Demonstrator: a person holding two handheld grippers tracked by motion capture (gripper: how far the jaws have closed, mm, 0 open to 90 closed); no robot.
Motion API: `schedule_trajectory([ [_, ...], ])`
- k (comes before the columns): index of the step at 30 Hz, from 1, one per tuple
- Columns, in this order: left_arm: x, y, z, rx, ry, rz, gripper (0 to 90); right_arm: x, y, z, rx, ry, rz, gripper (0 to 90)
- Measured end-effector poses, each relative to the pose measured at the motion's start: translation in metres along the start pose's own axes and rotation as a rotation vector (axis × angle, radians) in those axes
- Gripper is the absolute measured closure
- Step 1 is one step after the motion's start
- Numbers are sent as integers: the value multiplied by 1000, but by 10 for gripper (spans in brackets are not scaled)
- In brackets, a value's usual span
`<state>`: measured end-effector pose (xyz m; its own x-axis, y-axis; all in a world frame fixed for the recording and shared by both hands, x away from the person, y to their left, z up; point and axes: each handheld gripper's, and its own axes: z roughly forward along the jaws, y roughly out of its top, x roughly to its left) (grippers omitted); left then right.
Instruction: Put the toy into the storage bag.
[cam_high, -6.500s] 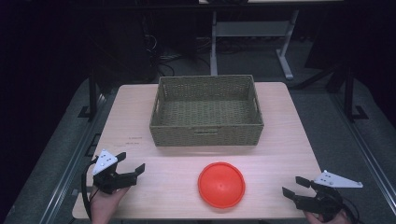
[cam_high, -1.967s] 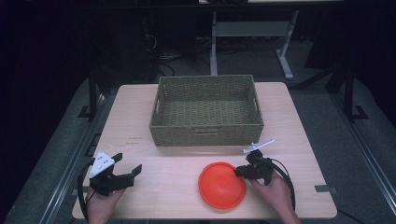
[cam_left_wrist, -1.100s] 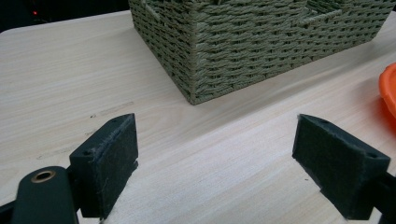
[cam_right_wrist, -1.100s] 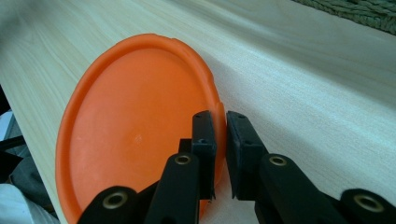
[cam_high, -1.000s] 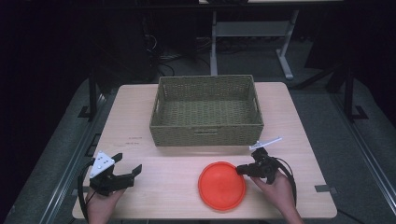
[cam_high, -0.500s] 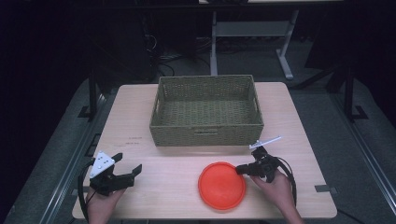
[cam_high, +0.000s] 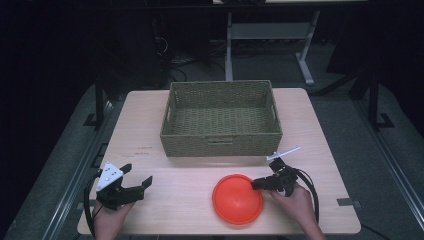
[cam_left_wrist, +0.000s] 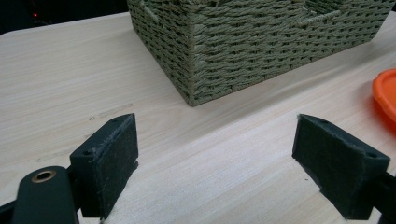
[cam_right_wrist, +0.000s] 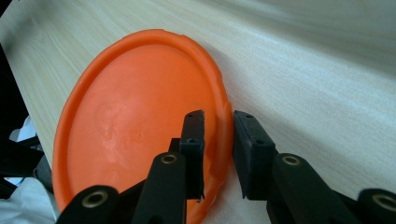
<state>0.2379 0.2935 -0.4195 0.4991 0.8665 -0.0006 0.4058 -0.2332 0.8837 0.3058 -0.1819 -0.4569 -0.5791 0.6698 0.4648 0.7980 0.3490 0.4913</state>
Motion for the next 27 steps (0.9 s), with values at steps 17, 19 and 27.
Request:
schedule_trajectory([
  [17, 0, 0, 0, -2, 0, 3, 140, -6, -5, -5, -33, 75, 42, 816],
  [19, 0, 0, 0, -1, 1, 2, 140, -4, -4, -8, -43, 90, 42, 817],
  [27, 1, 0, 0, -2, 1, 2, 140, 12, 11, -25, -79, 108, 2, 820],
])
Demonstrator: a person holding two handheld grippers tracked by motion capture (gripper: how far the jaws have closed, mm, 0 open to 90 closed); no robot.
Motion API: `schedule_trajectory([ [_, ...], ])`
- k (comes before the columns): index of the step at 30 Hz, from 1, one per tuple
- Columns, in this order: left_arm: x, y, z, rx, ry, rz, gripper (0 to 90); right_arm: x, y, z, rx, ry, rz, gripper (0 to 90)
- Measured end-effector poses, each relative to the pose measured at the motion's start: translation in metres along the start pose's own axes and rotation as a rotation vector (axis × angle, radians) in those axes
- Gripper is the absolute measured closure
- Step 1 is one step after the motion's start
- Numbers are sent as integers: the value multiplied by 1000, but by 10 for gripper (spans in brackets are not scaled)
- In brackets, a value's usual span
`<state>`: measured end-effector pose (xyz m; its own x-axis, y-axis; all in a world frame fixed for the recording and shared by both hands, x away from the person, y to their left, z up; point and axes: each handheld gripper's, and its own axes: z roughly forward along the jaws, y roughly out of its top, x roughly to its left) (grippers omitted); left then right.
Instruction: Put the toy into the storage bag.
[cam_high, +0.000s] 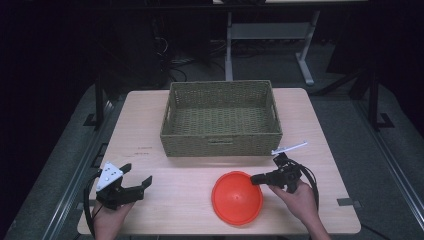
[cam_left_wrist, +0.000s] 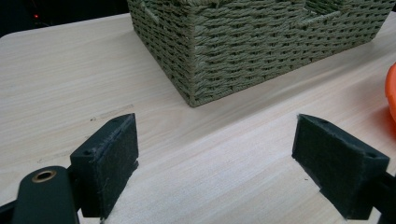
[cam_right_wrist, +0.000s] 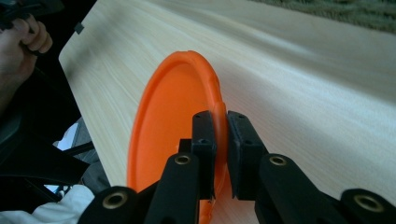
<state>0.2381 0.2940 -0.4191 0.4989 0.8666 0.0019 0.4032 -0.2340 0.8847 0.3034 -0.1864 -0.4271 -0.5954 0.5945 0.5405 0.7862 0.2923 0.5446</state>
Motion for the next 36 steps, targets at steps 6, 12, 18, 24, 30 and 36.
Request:
schedule_trajectory([
  [6, 1, 0, 0, 1, 0, 1, 140, 7, 8, -7, -1, -11, -16, 821],
  [12, 0, 0, 0, -2, 2, 2, 140, 6, 8, -8, -9, 10, -5, 821],
  [18, 0, 0, 0, 1, 2, 5, 140, 5, 9, -11, -24, 41, 11, 821],
  [24, 0, 0, 1, 2, 2, 3, 140, 9, 18, -16, -37, 46, 2, 821],
  [30, 0, 0, 0, 3, 2, 0, 140, 16, 32, -22, -36, 41, -19, 821],
  [36, 0, 0, 0, 3, 2, -4, 140, 24, 50, -32, -38, 34, -32, 821],
])
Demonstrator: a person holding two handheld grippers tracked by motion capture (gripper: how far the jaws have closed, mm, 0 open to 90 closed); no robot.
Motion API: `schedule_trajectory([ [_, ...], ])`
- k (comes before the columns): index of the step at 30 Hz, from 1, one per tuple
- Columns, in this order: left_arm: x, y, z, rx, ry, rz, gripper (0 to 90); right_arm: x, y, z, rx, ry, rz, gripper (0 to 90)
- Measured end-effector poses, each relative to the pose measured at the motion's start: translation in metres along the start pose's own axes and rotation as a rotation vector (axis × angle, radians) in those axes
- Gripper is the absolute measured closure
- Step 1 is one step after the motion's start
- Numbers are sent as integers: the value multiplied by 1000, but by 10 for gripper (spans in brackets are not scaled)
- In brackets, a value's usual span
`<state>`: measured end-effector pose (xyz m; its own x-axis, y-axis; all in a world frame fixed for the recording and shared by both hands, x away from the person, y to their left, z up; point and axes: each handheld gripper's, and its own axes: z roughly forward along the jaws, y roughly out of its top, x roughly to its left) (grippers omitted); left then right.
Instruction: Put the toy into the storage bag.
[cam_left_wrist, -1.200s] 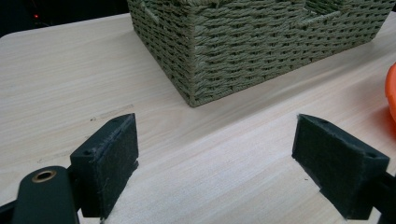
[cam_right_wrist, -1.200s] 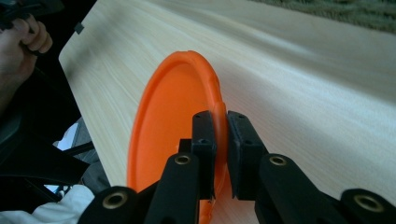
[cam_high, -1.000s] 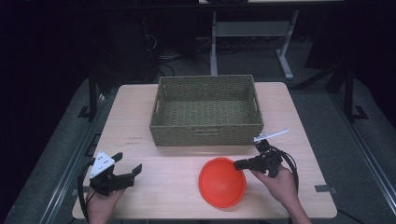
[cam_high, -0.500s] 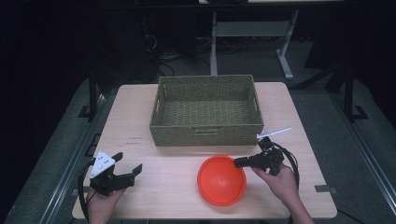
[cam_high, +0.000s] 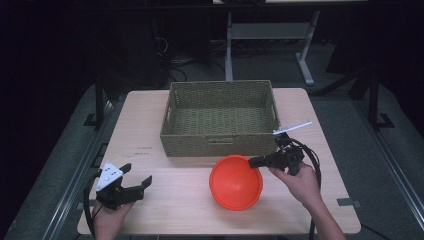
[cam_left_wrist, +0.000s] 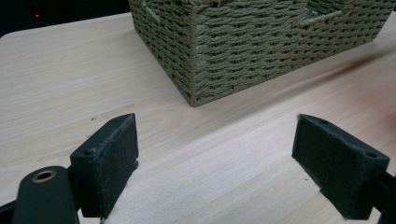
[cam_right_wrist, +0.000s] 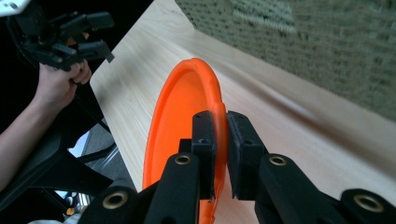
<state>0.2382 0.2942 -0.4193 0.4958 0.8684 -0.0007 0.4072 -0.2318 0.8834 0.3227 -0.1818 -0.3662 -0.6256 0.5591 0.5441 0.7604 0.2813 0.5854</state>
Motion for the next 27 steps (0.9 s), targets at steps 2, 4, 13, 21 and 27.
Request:
schedule_trajectory([
  [2, 0, 0, 0, -4, 0, -3, 140, 3, 6, -4, -4, -4, -12, 820],
  [4, 0, 0, 0, -4, -1, -4, 140, 6, 13, -7, -10, -6, -22, 820],
  [13, 1, -1, 1, -1, -4, -13, 140, 12, 42, -17, -13, -5, -29, 820],
  [21, 2, -1, 1, -2, -8, -13, 139, 12, 65, -18, -5, -12, -28, 820],
  [27, 3, 0, 1, -11, -6, -12, 140, 7, 80, -20, -5, -15, -23, 820],
])
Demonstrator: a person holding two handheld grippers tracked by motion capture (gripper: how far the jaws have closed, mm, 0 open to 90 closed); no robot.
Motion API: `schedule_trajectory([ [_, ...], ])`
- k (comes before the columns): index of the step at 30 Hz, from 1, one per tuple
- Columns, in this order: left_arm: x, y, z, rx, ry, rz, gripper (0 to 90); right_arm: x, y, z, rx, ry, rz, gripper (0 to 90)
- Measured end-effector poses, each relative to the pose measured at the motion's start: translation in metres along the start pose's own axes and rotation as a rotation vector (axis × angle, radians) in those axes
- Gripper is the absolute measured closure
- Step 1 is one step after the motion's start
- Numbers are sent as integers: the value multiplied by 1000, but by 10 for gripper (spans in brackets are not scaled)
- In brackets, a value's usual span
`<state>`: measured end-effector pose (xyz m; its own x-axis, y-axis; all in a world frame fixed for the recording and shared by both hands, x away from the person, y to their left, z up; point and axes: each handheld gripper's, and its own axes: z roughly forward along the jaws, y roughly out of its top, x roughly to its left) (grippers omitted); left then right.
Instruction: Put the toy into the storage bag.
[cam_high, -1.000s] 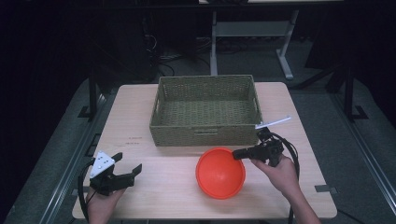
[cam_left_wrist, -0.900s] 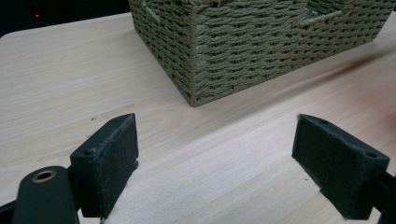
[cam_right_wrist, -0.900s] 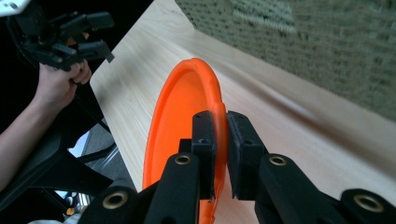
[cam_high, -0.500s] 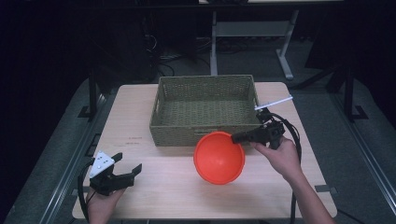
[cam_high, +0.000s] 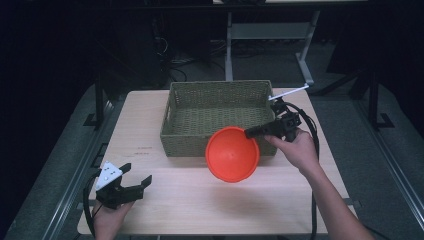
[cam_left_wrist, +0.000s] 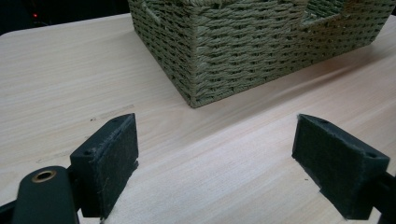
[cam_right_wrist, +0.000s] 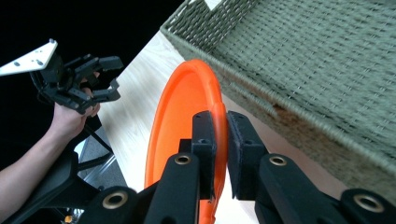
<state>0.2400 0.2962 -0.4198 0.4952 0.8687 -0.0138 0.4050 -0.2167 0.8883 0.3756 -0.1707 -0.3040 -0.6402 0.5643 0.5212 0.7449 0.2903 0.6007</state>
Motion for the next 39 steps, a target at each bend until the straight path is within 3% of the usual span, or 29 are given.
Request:
schedule_trajectory([
  [30, -1, 1, 2, 7, -4, 8, 140, -25, 57, -24, -70, -13, 49, 819],
  [39, -5, 3, 3, 12, 4, 40, 139, -39, 69, -22, -91, -23, 70, 819],
])
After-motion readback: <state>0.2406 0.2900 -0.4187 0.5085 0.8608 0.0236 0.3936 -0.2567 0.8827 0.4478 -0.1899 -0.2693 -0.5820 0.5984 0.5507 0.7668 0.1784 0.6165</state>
